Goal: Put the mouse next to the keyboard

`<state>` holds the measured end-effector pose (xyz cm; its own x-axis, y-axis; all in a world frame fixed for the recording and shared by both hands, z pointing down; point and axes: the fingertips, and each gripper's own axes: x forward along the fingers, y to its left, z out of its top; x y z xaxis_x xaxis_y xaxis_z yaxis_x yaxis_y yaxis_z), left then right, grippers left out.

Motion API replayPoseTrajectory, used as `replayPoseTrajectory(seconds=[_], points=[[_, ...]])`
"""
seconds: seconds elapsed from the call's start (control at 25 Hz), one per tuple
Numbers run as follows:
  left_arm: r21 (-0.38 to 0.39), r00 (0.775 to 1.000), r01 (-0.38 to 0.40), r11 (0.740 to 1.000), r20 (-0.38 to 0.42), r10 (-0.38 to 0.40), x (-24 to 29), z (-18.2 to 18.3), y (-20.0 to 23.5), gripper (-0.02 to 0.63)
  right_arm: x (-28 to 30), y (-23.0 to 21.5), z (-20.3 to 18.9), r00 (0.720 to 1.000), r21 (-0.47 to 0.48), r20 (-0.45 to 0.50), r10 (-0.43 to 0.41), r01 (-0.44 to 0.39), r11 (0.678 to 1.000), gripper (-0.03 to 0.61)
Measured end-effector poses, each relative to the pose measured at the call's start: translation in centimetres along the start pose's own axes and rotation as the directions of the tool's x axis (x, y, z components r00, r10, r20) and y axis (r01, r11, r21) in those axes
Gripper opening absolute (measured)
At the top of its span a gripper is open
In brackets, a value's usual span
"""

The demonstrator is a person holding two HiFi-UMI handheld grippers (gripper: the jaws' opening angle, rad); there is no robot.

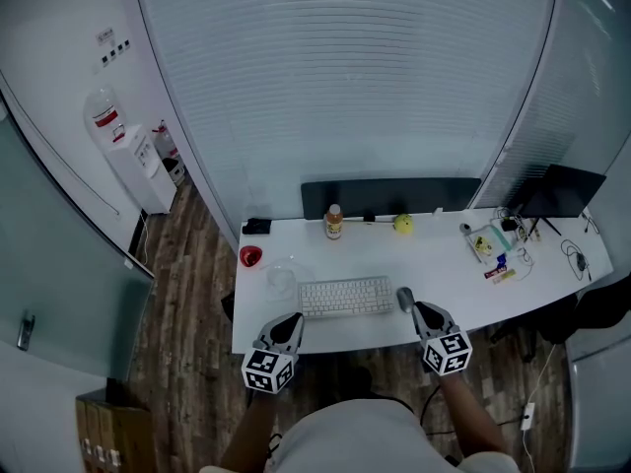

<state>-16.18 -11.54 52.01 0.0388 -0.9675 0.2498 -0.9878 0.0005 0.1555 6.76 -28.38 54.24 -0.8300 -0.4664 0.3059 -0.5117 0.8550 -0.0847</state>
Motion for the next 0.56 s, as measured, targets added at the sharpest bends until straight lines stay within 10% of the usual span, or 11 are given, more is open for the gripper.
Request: replayPoseTrajectory(seconds=[0.56], points=[[0.003, 1.000, 0.008, 1.000, 0.009, -0.008, 1.1, 0.7, -0.5, 0.017, 0.1, -0.7, 0.4, 1.000, 0.004, 0.008, 0.002, -0.002, 1.000, 0.040]])
